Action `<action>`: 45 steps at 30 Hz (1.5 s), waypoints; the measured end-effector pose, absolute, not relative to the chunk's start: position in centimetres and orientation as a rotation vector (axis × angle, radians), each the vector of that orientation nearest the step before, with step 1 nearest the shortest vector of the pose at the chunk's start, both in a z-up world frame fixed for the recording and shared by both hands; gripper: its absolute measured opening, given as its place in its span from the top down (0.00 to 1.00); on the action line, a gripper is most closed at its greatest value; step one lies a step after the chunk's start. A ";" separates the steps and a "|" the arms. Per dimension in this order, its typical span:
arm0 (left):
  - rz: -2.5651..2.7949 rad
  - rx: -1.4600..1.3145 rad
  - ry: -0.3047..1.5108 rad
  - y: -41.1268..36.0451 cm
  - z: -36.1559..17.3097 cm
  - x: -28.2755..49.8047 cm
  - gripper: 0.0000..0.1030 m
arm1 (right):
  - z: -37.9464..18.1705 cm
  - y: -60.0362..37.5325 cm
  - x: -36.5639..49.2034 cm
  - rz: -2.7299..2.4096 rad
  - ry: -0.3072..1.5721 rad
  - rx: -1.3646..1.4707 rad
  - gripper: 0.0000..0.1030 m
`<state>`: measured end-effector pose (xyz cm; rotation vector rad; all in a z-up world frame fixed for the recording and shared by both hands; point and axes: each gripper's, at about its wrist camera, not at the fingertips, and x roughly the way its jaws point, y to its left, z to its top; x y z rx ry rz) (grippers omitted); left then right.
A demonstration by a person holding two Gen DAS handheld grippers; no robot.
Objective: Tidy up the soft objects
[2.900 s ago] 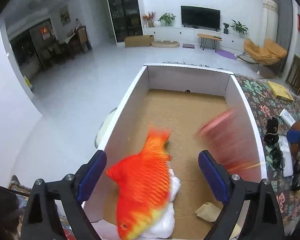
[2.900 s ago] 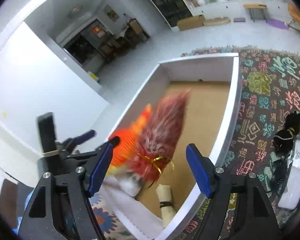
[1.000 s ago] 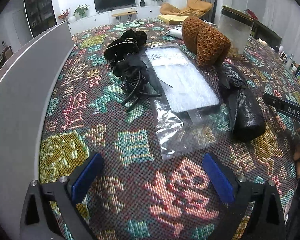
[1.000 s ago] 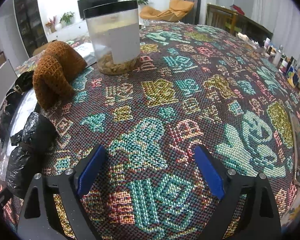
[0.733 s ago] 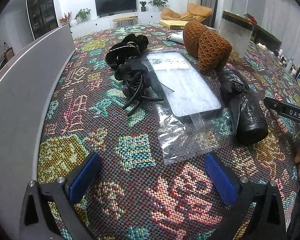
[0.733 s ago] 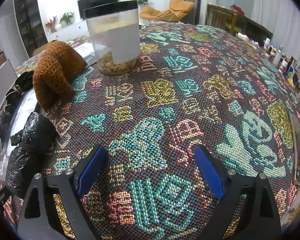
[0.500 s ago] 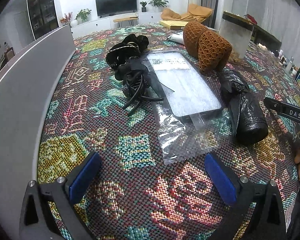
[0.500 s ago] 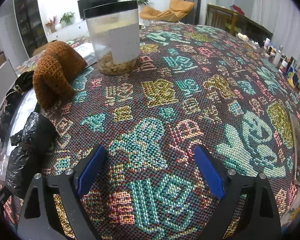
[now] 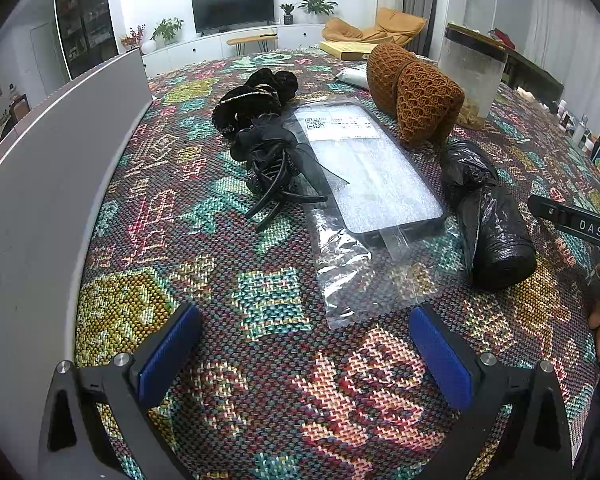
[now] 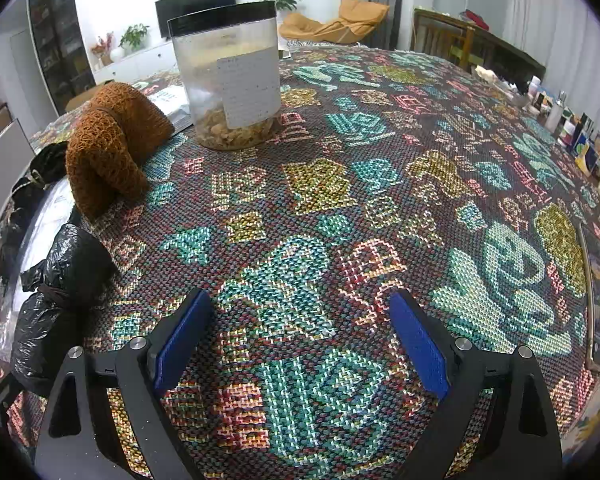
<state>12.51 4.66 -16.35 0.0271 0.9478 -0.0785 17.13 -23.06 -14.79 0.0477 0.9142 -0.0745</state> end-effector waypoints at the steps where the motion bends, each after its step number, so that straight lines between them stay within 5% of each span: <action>1: -0.078 0.027 0.948 4.7 -16.3 12.5 0.00 | -14.8 -23.1 17.1 -0.074 0.914 0.048 0.10; 38: -0.077 0.027 0.947 4.7 -16.4 12.5 0.00 | -14.8 -23.1 17.0 -0.071 0.914 0.050 0.09; 45: -0.077 0.027 0.947 4.7 -16.4 12.5 0.00 | -13.0 -23.0 18.5 0.116 1.032 0.162 0.08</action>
